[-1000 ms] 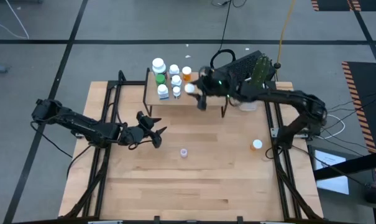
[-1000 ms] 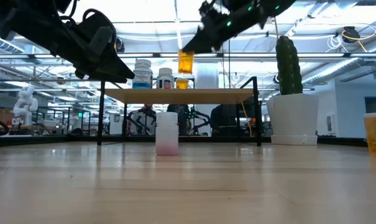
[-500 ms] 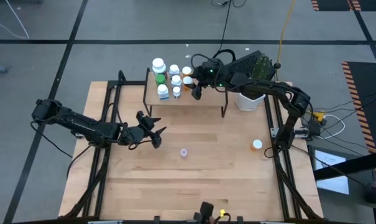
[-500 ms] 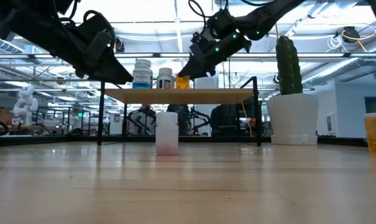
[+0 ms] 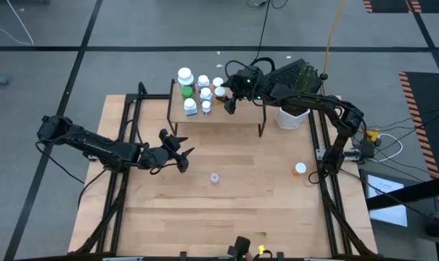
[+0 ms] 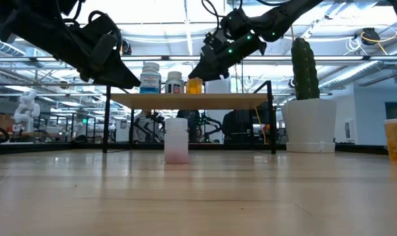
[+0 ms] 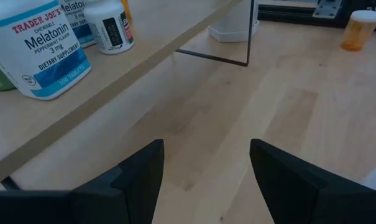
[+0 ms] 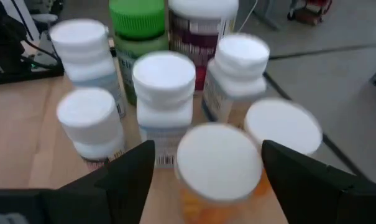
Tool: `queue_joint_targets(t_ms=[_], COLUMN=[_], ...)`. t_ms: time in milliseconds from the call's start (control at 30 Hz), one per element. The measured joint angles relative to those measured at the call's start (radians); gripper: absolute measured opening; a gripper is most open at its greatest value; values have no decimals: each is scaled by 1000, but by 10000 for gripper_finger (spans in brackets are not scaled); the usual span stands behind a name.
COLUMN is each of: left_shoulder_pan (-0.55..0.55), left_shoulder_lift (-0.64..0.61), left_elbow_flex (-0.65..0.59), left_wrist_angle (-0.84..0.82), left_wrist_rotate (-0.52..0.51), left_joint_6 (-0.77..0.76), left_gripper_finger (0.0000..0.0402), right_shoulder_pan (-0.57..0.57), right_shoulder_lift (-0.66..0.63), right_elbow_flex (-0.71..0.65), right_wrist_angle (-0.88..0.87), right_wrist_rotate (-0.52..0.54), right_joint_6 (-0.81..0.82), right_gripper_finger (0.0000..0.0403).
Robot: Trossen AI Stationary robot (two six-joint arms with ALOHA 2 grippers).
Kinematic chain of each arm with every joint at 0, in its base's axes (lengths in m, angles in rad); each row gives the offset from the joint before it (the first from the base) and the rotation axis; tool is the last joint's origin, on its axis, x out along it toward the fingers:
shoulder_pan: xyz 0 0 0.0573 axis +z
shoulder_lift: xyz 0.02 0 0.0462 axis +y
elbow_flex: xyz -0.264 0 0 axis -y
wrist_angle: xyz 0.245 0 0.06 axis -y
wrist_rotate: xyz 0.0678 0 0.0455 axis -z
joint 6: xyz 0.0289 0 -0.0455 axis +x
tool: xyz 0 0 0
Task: Pick and place medicine bottles onto shelf by color
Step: Put the yellow pill bottle on the shelf aligned with the other yellow pill bottle, then put the transparent pill bottle on the shelf
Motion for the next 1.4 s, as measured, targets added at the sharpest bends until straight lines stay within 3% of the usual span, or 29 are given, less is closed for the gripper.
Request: queue_joint_targets(t_ms=[233, 433, 533, 633, 733, 1000, 1133, 1400], left_shoulder_pan=[0, 0, 0, 0, 0, 3, 15, 21], left_shoulder_lift=[0, 0, 0, 0, 0, 0, 0, 0], left_elbow_flex=[0, 0, 0, 0, 0, 0, 0, 0], left_wrist_angle=[-17, -44, -47, -47, -47, -13, -7, -36], left_wrist_rotate=[0, 0, 0, 0, 1, 16, 16, 17], left_joint_6=[0, -18, -33, -53, -71, -72, -71, -66], left_gripper_finger=[241, 241, 241, 241, 241, 241, 241, 241], right_shoulder_pan=[54, 178, 256, 345, 433, 567, 588, 601], right_shoulder_lift=[-95, -158, -158, -158, -152, -5, 91, 183], right_elbow_flex=[0, 0, -3, -41, -104, -252, -266, -267], right_wrist_angle=[-14, -179, -244, -195, -125, 171, 194, 191], right_wrist_rotate=[-2, -4, -64, -129, -132, -85, 1, -3], right_joint_6=[-36, -71, -66, -49, -47, 51, 37, 28], right_gripper_finger=[296, 291, 291, 291, 291, 291, 291, 289])
